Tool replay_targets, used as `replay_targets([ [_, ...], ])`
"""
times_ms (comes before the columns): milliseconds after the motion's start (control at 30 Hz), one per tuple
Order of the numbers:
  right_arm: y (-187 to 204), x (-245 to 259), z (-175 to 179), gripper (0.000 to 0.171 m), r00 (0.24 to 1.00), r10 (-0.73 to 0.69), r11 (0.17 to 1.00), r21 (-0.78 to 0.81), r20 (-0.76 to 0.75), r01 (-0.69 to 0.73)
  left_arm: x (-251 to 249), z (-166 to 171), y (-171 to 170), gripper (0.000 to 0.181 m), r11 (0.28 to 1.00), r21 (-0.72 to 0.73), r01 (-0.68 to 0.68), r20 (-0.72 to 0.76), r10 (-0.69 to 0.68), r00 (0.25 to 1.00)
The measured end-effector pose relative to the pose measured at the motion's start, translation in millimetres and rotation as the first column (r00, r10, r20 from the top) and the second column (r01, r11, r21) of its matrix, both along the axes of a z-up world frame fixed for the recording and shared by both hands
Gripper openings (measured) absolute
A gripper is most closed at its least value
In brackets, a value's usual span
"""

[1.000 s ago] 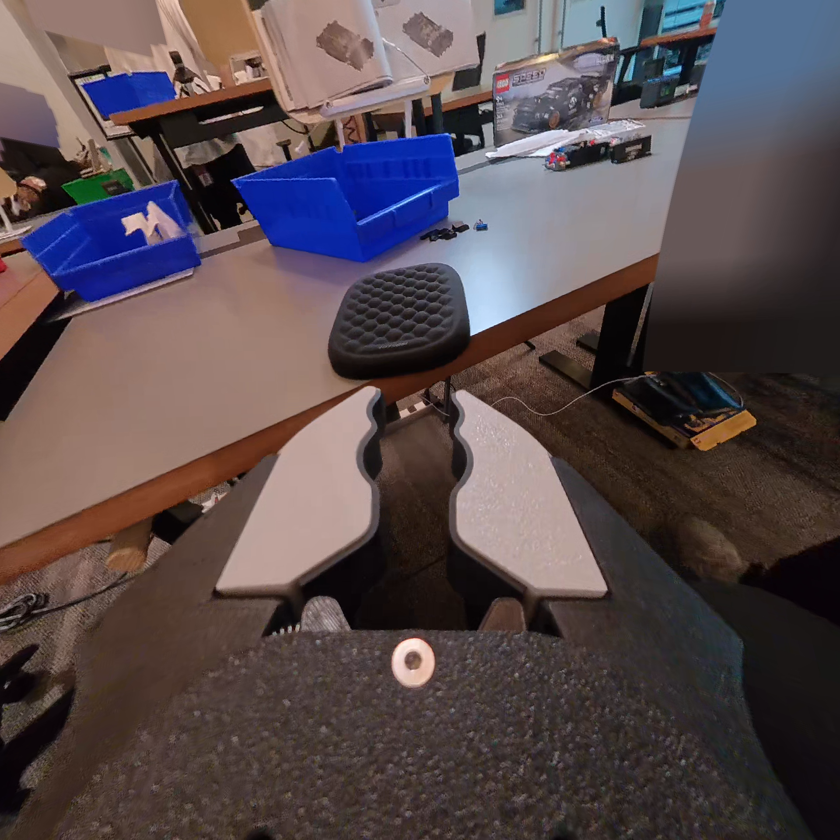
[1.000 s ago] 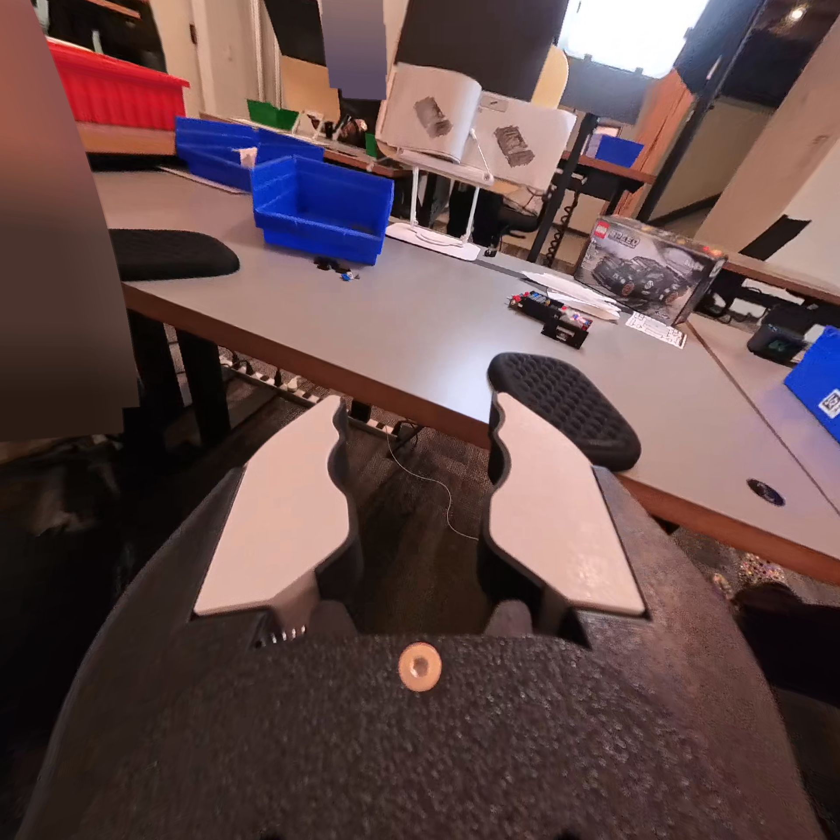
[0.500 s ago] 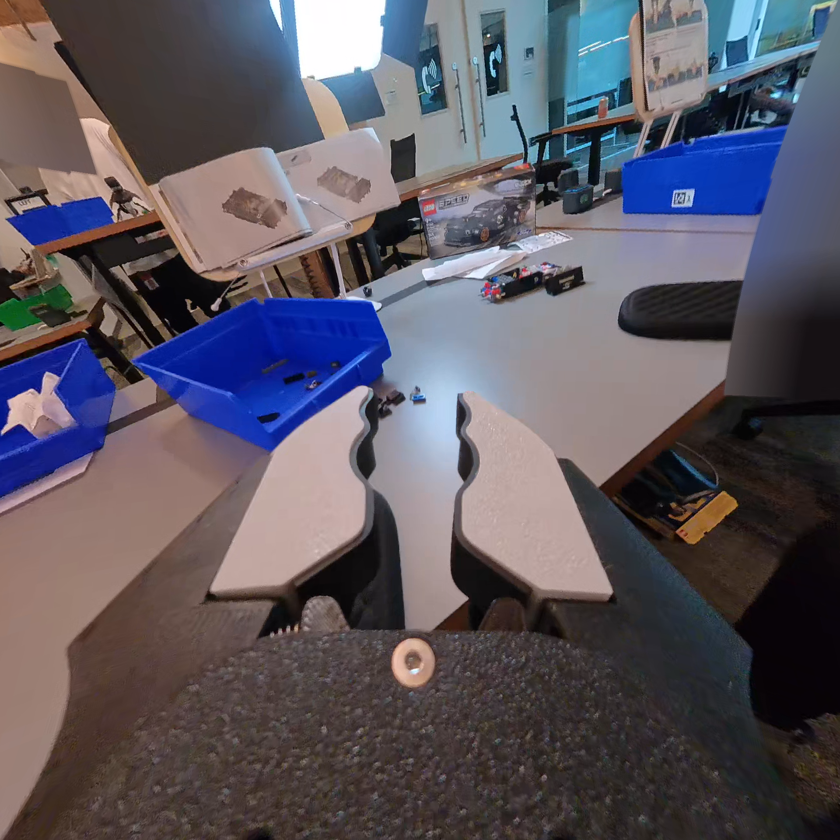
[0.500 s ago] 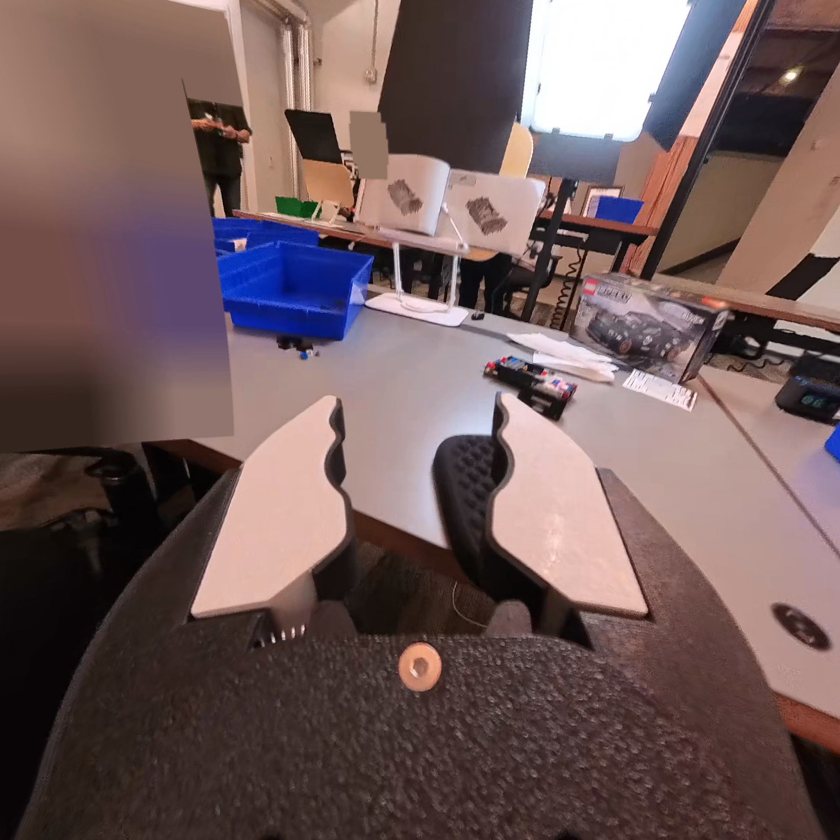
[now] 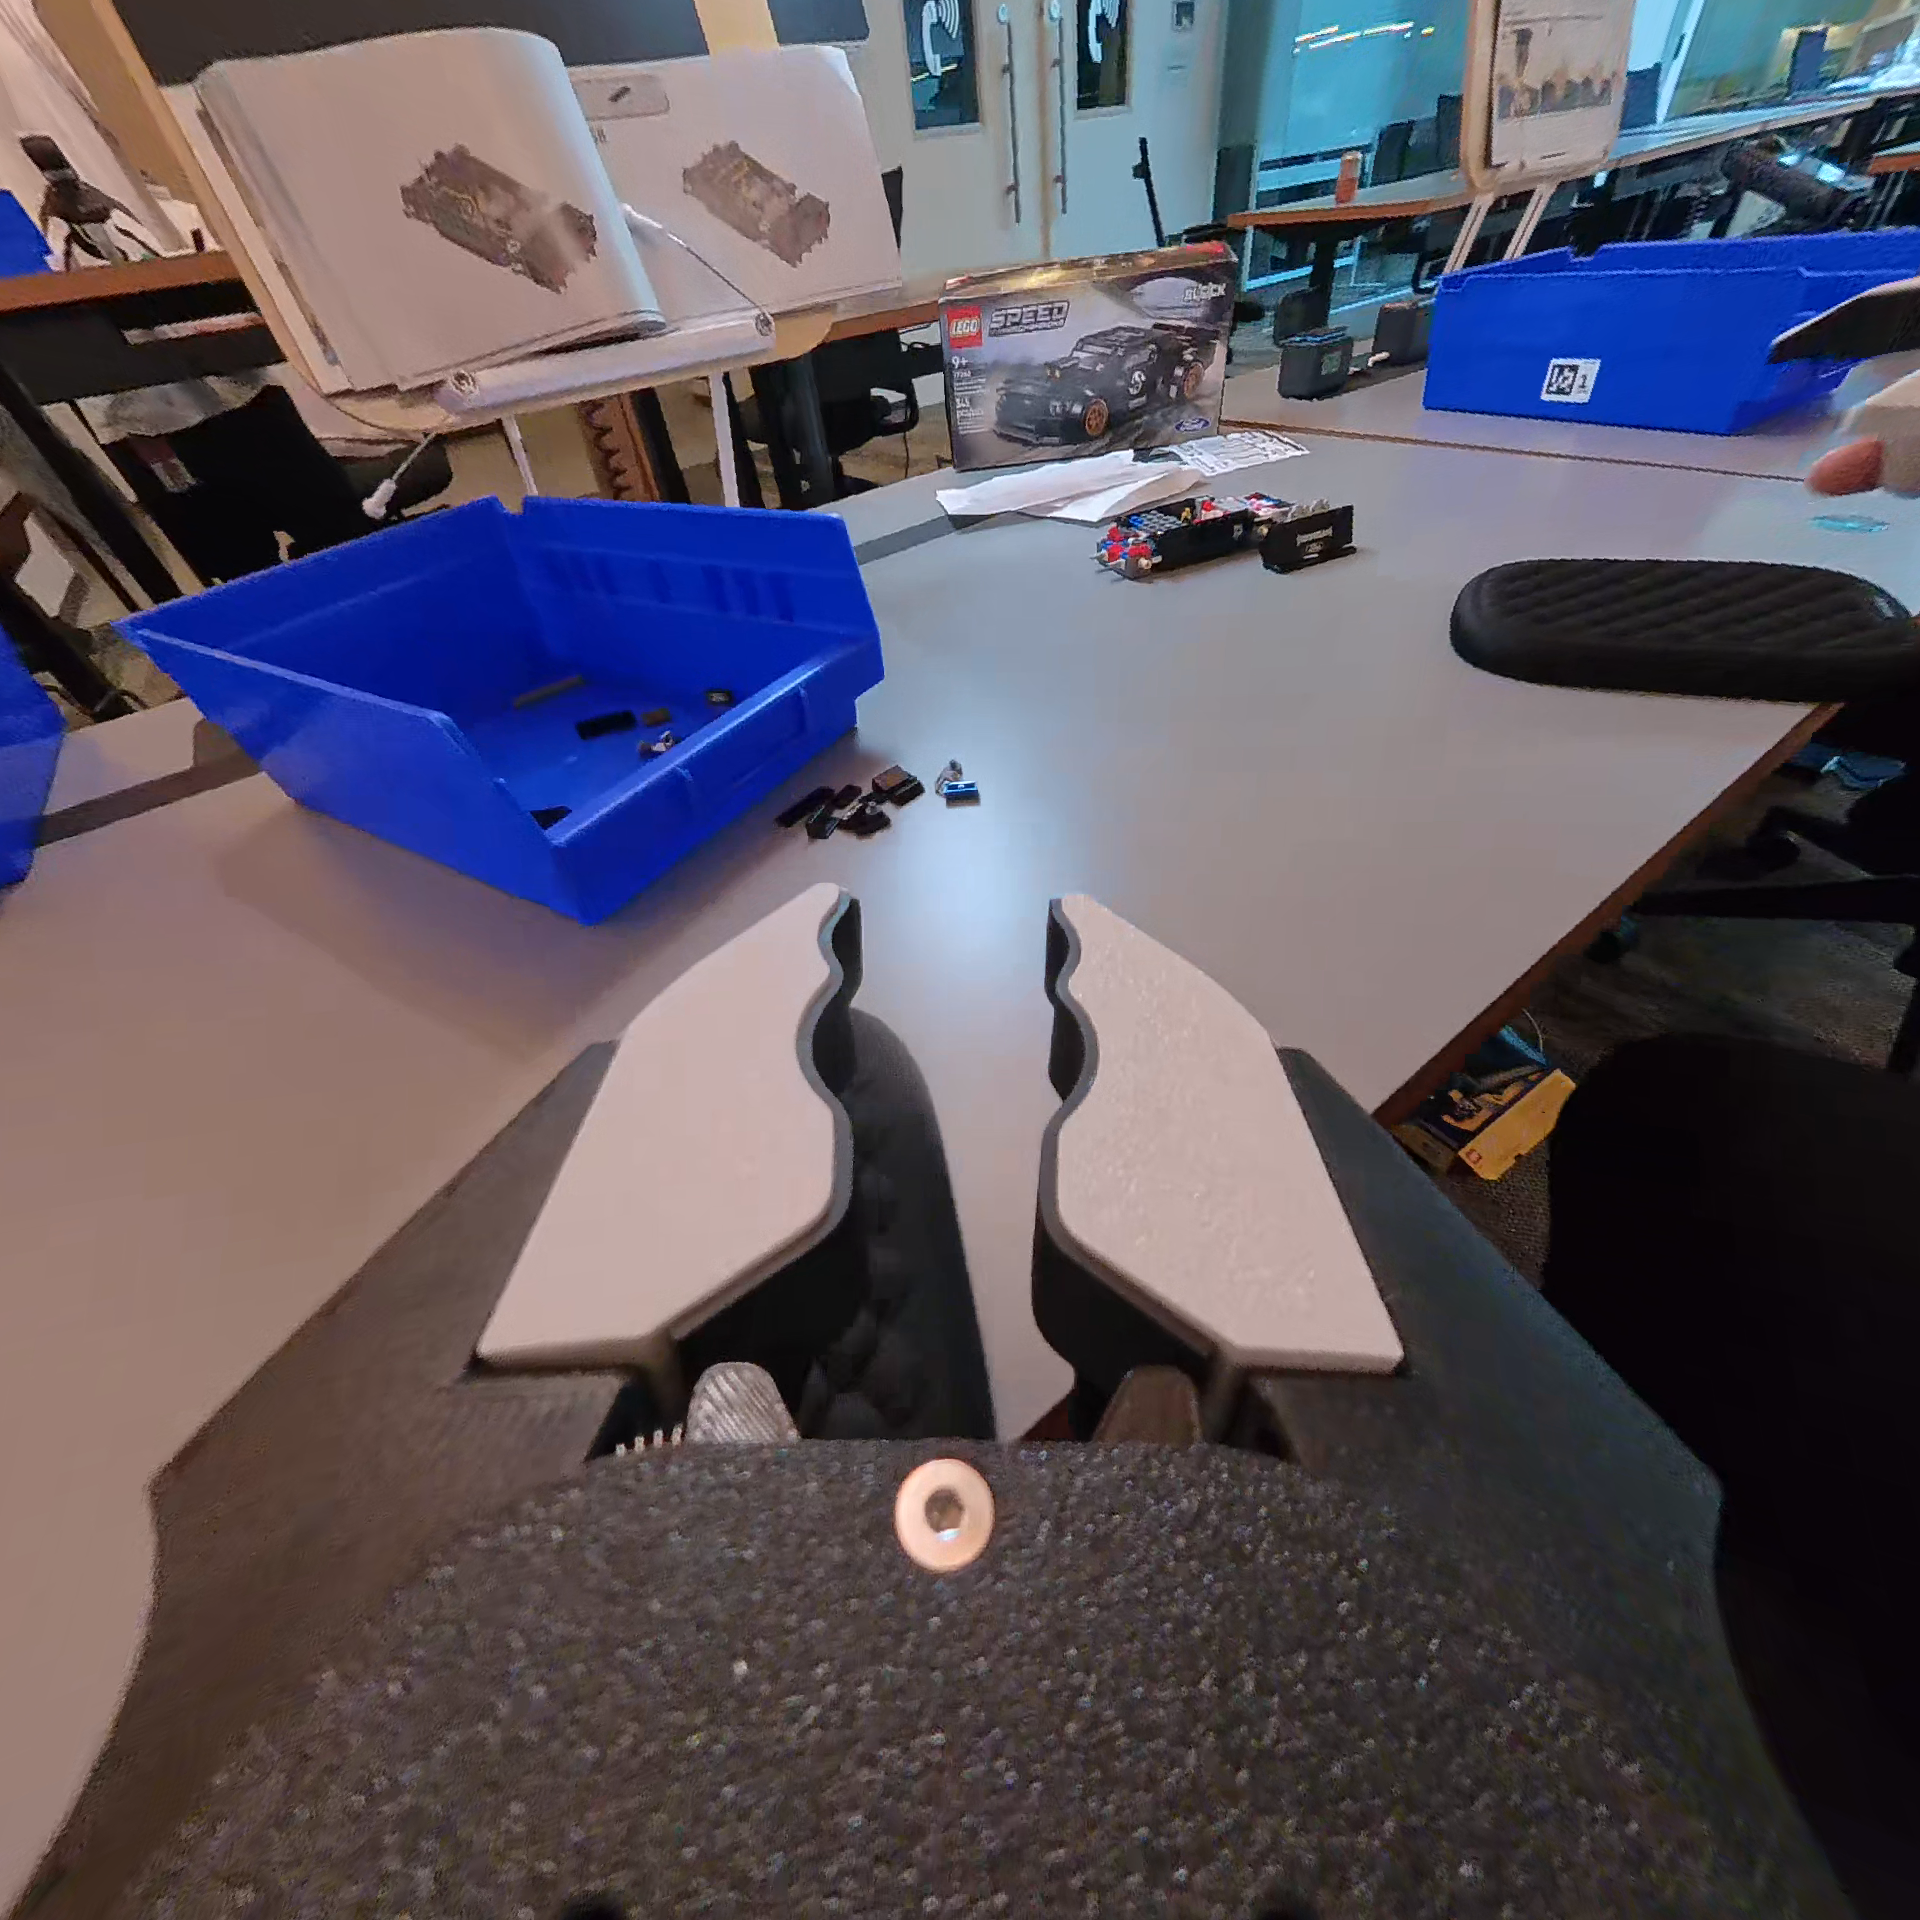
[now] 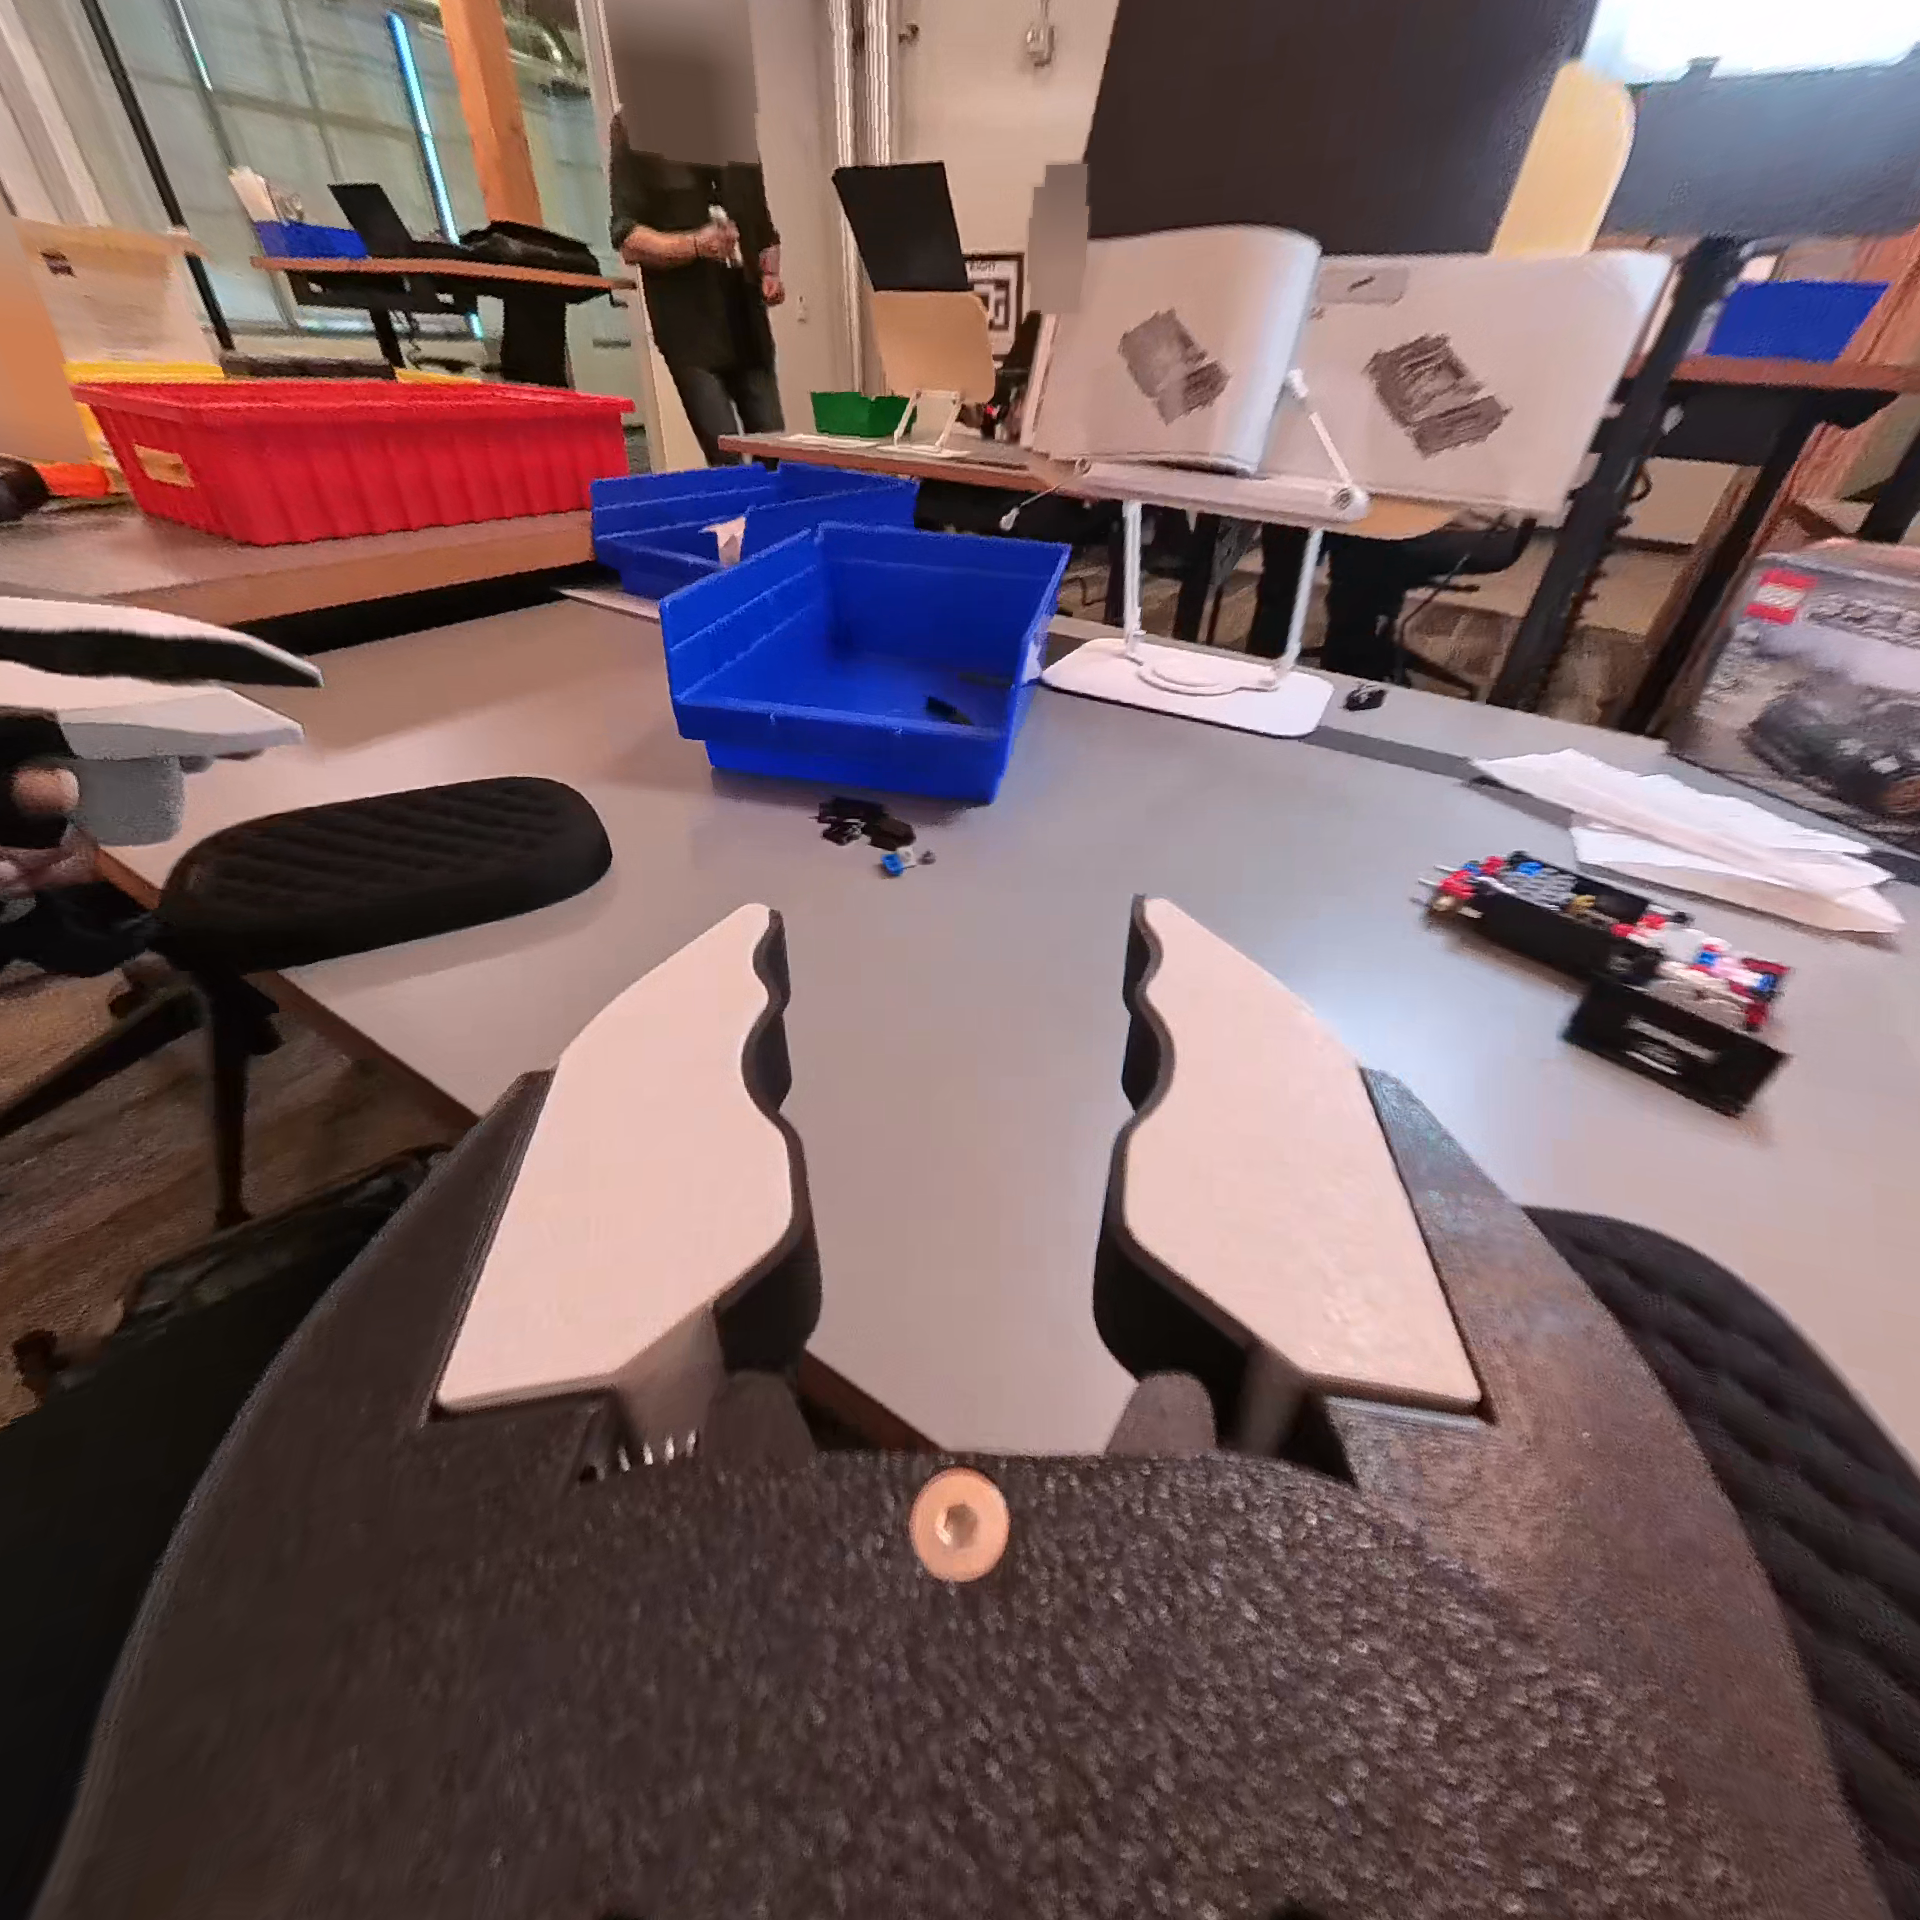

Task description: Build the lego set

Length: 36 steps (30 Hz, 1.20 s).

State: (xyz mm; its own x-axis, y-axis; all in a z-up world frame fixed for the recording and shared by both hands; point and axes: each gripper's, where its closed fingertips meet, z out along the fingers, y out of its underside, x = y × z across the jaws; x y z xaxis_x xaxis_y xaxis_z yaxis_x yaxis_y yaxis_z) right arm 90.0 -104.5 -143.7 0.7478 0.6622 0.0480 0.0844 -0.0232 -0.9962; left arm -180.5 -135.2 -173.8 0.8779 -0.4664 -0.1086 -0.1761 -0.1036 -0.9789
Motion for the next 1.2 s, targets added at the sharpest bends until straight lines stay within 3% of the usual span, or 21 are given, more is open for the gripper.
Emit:
replay_targets([
  [167, 29.2, -35.2, -26.2, 0.062, 0.999, 0.006, 1.0, -0.012, 0.053, -0.006, -16.0, -10.7, 37.8, 0.034, 0.999, -0.024, 0.021, -0.036, -0.022, 0.999],
  [333, 65.0, -30.5, -49.1, 0.062, 0.993, 0.02, 1.0, -0.001, 0.115, -0.02, 2.8, -5.3, 89.8, 0.035, 0.997, 0.009, 0.079, -0.065, -0.078, 0.995],
  [533, 101.1, -29.4, -12.9, 0.063, 0.991, 0.104, 0.995, -0.003, 0.087, -0.104, 36.8, 21.6, 122.0, 0.036, 0.993, 0.033, 0.109, -0.044, -0.107, 0.993],
  [733, 77.9, -20.2, 20.2, 0.063, 0.989, 0.145, 0.989, -0.025, 0.033, -0.144, 51.2, 54.5, 88.3, 0.036, 0.999, 0.021, 0.041, -0.038, -0.04, 0.998],
  [933, 55.1, -15.6, -14.5, 0.063, 0.975, 0.174, 0.983, -0.085, 0.136, -0.163, 58.4, 44.2, 47.7, 0.036, 0.998, -0.045, 0.045, -0.08, -0.048, 0.996],
  [1067, 62.2, -34.0, -42.8, 0.06, 0.959, 0.231, 0.964, -0.169, 0.164, -0.204, 51.4, 24.4, 53.2, 0.036, 0.992, -0.122, 0.035, -0.104, -0.048, 0.993],
  [1200, 88.8, -73.2, -74.7, 0.06, 0.912, 0.355, 0.914, -0.281, 0.204, -0.293, 46.0, -11.2, 85.6, 0.035, 0.98, -0.196, 0.026, -0.092, -0.045, 0.995],
])
